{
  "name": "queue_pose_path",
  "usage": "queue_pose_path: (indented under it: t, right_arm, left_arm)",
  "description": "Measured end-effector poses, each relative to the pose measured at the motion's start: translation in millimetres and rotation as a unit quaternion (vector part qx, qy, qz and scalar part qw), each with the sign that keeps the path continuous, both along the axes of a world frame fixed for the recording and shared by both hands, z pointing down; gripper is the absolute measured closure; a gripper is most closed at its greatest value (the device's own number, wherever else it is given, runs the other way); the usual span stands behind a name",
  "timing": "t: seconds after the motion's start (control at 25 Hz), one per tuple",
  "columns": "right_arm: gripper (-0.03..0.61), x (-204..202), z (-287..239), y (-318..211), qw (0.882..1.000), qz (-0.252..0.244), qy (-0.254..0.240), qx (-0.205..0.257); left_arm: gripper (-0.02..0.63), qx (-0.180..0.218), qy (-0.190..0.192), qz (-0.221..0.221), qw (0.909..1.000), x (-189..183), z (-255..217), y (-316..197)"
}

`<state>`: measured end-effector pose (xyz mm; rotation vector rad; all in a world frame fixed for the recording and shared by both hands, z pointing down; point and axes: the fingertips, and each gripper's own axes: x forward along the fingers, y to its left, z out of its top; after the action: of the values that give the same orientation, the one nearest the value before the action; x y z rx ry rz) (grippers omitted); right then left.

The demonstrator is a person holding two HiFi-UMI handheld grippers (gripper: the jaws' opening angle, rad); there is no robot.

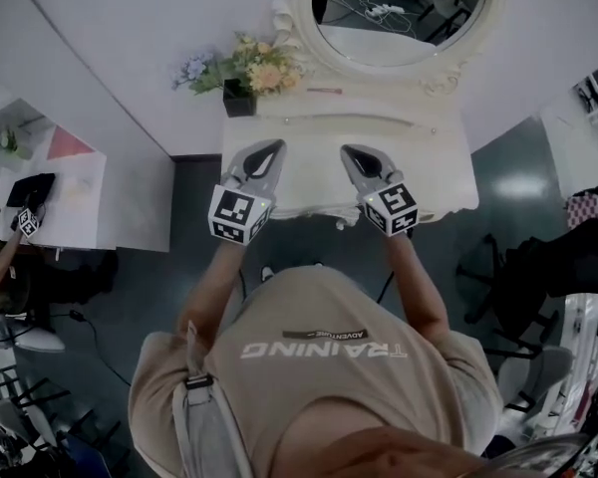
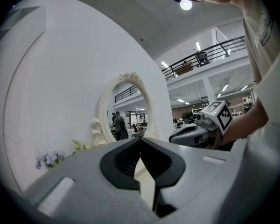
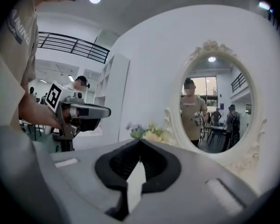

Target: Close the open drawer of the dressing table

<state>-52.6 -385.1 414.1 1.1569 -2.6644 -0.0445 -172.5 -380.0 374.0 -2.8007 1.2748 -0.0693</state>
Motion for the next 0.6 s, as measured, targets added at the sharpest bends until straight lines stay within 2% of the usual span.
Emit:
queue_pose_path:
  t: [0.12, 0.32, 0.48, 0.6]
  right_arm:
    - [0.574, 10, -44, -7, 0.999, 0.018, -0.011, 0.043]
    - [0.574, 20, -92, -5, 0.994, 0.044, -0.048, 0.089]
    - [0.574, 25, -108, 1, 0.990, 0.056, -0.062, 0.115]
    - [0.574, 29, -99, 4, 0.989, 0.065, -0.074, 0.110]
  left_arm:
    - [0.607, 0.031, 0.006, 0.000, 0.9995, 5, -33, -4]
    - [0.607, 0.060, 0.007, 0.000, 0.9982, 4, -54, -5]
    - [0.607, 0.063, 0.003, -0.007, 0.9980, 0, -50, -3]
    - [0.607, 0.055, 0.005, -0.012, 0.9984, -1, -41, -1]
